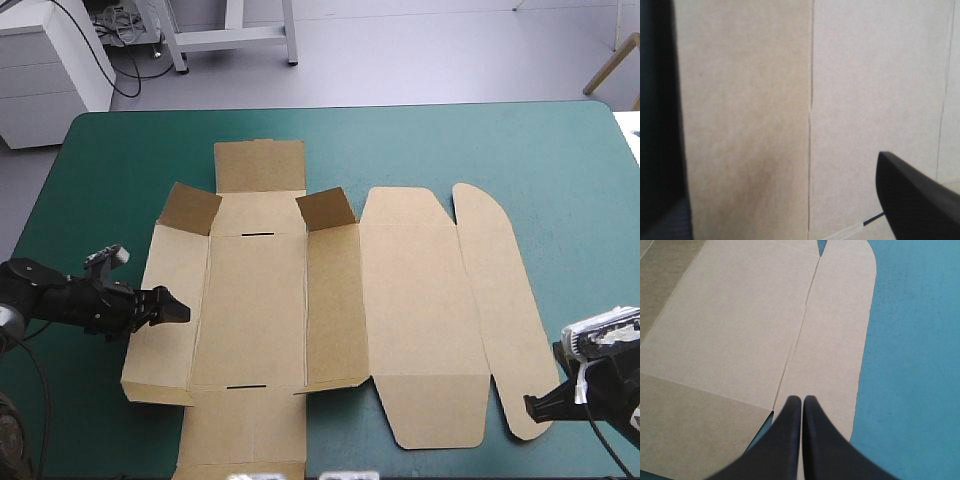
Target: Fold the box
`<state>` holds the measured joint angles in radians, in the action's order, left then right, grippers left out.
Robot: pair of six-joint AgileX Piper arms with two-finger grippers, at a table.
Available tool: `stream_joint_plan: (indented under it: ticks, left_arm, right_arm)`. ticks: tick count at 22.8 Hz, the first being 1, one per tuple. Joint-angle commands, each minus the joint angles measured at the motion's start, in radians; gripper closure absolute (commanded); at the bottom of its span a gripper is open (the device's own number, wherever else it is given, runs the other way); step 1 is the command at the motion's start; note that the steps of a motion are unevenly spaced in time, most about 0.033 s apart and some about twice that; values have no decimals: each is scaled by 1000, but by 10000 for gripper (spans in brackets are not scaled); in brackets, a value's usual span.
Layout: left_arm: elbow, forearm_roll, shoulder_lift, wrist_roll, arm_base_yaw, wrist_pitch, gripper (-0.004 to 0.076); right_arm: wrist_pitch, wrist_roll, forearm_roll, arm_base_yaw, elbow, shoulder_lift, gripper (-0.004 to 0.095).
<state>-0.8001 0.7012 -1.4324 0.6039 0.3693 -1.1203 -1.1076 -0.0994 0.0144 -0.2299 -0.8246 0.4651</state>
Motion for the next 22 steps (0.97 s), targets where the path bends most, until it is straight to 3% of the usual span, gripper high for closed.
stream_joint_plan:
  ticks: [1,11,17,21,22]
  left_arm:
    - [-19,53,26,10,-69,11,144]
    - [-54,76,25,5,-100,11,167]
    - [-163,71,-89,-9,-115,-137,356]
    - [-163,-3,-126,-38,-166,-146,426]
    - [-165,-44,-131,-52,-199,-133,473]
  right_arm:
    - [58,-10,3,5,-23,8,912]
    - [56,-12,1,5,-23,8,912]
    - [55,-15,-14,5,-23,8,912]
    - [55,-27,-23,5,-23,8,912]
    - [55,-31,-27,5,-23,8,912]
